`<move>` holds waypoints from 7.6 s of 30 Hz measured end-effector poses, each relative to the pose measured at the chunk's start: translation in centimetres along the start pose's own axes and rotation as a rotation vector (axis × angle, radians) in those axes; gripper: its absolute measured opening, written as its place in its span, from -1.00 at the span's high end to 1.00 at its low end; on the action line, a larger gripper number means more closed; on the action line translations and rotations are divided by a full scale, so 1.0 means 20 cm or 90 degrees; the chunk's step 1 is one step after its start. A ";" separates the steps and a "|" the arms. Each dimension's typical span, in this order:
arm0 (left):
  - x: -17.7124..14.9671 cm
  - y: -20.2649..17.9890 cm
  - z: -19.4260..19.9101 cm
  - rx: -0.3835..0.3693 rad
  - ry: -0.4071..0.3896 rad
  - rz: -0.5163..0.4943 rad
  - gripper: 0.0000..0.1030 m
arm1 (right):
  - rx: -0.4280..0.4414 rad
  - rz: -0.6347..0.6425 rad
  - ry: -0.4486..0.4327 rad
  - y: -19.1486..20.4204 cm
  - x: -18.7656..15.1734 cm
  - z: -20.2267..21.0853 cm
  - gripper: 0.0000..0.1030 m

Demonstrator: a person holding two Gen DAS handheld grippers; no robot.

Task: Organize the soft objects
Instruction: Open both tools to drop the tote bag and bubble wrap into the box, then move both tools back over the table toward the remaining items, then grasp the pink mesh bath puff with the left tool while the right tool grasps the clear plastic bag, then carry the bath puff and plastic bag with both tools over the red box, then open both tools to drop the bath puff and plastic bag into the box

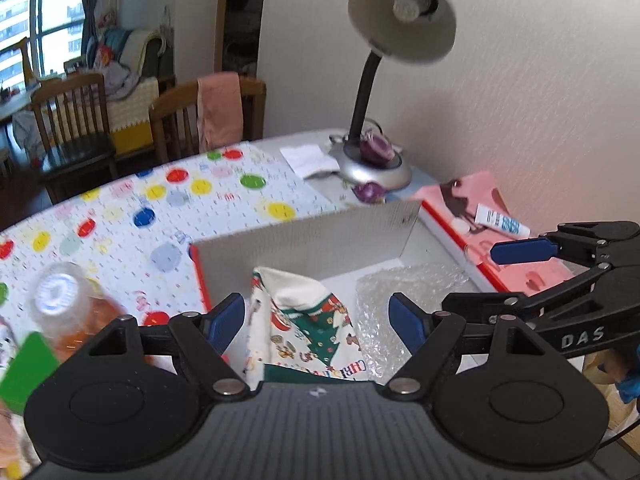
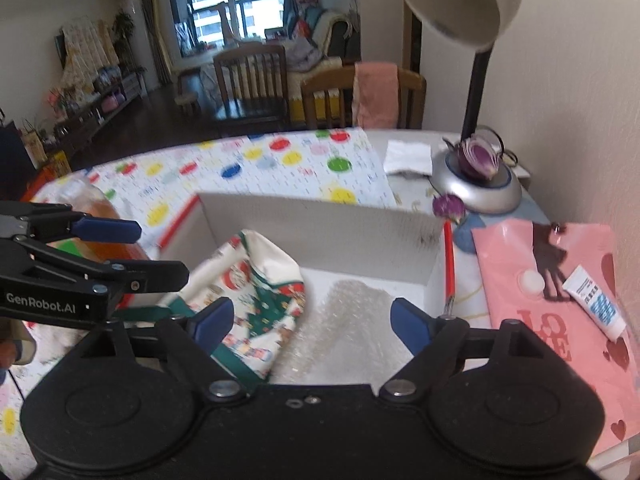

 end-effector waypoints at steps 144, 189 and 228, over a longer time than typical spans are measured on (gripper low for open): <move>-0.31 1.04 1.25 0.106 -0.133 0.124 0.63 | 0.067 -0.027 -0.123 1.26 0.12 0.43 0.52; 0.21 -0.12 0.12 -0.082 -0.022 0.003 0.63 | -0.066 -0.147 -0.037 -0.07 -0.01 0.18 0.52; -0.04 0.02 -0.56 -0.025 0.129 0.025 -0.40 | -0.074 -0.020 0.074 -0.13 -0.28 -0.31 0.24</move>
Point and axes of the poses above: each gripper's, at about its wrist camera, not at the fingertips, and z roughly against the way its jaws point, y to its left, x to its top, the point moved 9 cm from there along -z, roughly the way its jaws point, and after that the axes turned 11 degrees about -x, right-handed, at the moved point
